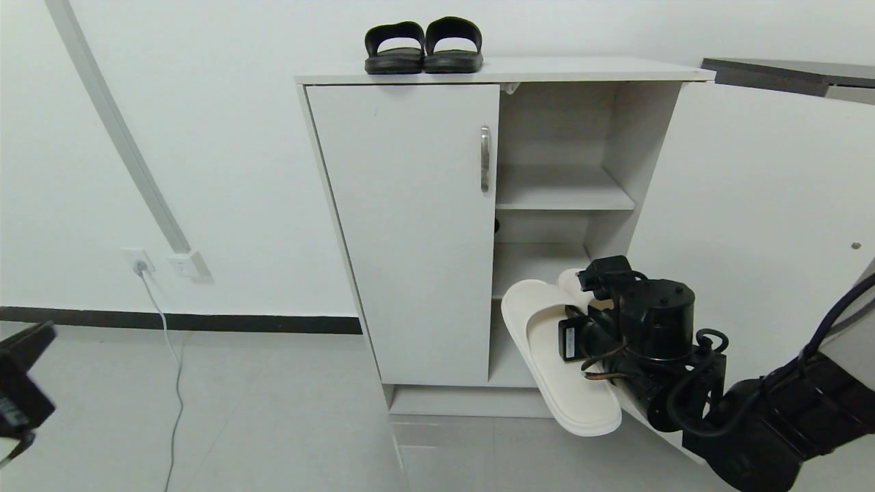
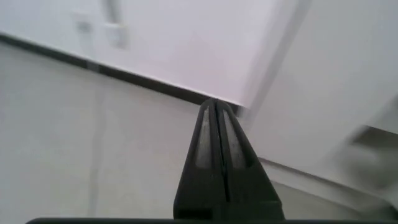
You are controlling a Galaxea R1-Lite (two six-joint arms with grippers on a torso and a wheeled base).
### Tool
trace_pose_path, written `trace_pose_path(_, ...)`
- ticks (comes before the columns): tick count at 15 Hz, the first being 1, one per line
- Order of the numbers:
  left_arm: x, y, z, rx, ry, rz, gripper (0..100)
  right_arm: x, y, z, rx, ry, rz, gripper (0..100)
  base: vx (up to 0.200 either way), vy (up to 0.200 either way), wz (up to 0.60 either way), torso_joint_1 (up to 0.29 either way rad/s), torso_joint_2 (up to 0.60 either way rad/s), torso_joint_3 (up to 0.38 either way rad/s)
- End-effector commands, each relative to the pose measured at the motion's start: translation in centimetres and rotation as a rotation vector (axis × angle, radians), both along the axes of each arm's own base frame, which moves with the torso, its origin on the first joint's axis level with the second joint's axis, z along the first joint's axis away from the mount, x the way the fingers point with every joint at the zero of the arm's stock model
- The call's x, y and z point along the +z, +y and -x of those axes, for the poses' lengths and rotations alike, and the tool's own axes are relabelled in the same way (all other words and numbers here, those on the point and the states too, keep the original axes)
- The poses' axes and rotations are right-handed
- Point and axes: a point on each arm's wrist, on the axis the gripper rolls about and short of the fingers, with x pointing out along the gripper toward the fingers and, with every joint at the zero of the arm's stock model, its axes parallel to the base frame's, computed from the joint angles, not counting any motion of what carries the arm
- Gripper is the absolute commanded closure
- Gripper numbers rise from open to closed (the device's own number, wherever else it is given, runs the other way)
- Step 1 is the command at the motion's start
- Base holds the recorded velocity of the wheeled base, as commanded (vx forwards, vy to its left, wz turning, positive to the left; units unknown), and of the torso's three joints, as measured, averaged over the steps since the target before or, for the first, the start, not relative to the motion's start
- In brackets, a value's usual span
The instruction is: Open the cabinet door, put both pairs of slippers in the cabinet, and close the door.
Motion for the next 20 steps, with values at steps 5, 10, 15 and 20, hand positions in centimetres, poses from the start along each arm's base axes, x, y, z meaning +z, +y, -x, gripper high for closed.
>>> trace_pose_path(5,-10.1,1.6,7.1,0.195,-0.001,-0.077,100,-1.3,0.3,-0.4,0.003,0.029,0.023,100,0.0,0.0,0.0,0.0,0.0,0.0)
trace_pose_path(10,-12.9,1.4,10.2,0.102,-0.077,-0.091,100,-1.3,0.4,-0.3,0.006,0.027,0.023,100,0.0,0.0,0.0,0.0,0.0,0.0)
trace_pose_path(15,-13.4,0.6,10.1,-0.247,-0.048,-0.111,100,-1.2,0.5,-0.1,0.009,0.025,0.02,100,0.0,0.0,0.0,0.0,0.0,0.0)
trace_pose_path(20,-13.3,0.5,10.1,-0.33,-0.064,-0.105,100,-1.1,0.8,-0.2,0.015,0.018,0.014,100,0.0,0.0,0.0,0.0,0.0,0.0)
